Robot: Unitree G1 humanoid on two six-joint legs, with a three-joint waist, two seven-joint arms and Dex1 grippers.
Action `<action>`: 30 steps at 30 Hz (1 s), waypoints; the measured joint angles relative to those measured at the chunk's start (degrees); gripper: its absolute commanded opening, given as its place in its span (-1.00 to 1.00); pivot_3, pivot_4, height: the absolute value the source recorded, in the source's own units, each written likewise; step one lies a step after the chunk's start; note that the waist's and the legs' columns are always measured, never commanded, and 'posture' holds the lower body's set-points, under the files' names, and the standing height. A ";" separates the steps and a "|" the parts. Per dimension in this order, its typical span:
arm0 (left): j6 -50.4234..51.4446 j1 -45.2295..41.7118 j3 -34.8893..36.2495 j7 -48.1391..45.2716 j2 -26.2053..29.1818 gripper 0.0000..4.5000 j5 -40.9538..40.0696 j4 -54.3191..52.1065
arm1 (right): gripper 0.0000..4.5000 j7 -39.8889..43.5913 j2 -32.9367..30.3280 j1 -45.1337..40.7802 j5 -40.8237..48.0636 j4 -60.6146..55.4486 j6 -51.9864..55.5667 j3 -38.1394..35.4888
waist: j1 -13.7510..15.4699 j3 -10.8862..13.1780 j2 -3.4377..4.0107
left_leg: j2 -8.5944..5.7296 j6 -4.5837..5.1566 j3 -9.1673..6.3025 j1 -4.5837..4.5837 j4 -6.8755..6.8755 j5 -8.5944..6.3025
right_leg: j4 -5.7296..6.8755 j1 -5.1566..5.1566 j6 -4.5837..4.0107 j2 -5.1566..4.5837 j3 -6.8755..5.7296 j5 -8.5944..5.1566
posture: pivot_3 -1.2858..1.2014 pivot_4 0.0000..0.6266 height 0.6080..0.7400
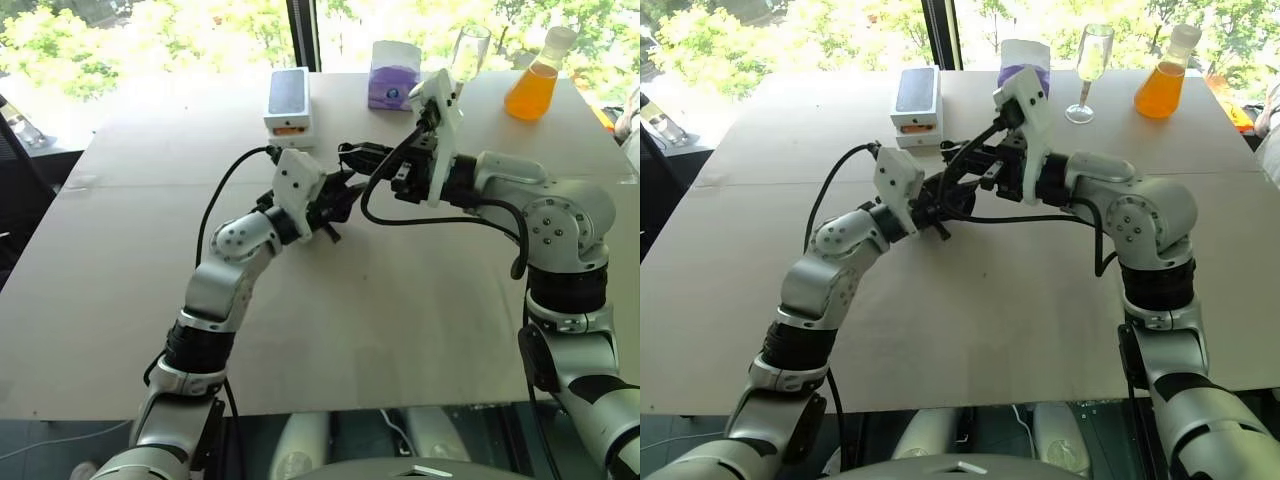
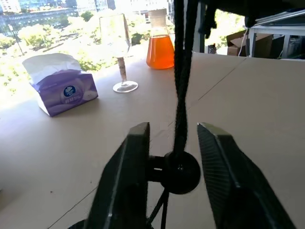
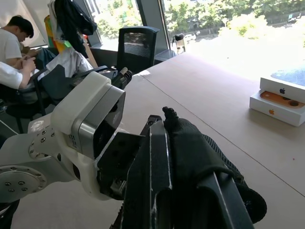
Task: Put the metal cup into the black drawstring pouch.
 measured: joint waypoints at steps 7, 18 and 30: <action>-0.25 0.55 -0.01 1.11 -0.32 -0.91 2.81 0.44 | -1.00 -0.25 0.05 0.43 1.03 0.15 0.00 -1.26 | 0.02 0.00 0.00 | 0.00 0.00 0.00 0.00 0.01 0.00 | 0.01 0.00 0.00 0.00 -0.02 0.00 | 0.03 -0.52 1.00; -2.42 2.30 1.02 5.22 0.68 -0.91 9.78 6.35 | -1.00 -4.14 -0.92 -7.89 6.96 8.30 -0.13 -13.27 | 0.04 0.00 0.00 | 0.00 0.00 0.02 0.00 0.01 0.00 | 0.03 -0.01 0.00 -0.01 -0.15 0.00 | 0.03 -0.52 1.00; -3.04 1.38 0.71 5.76 0.46 -0.91 11.96 8.49 | -1.00 -6.51 -8.76 -2.99 7.91 10.45 -0.44 -15.88 | 0.49 -0.04 -0.06 | 0.00 0.04 -0.06 -0.17 0.06 -0.02 | -0.02 0.01 0.00 -0.06 -0.12 0.00 | 0.03 -0.52 1.00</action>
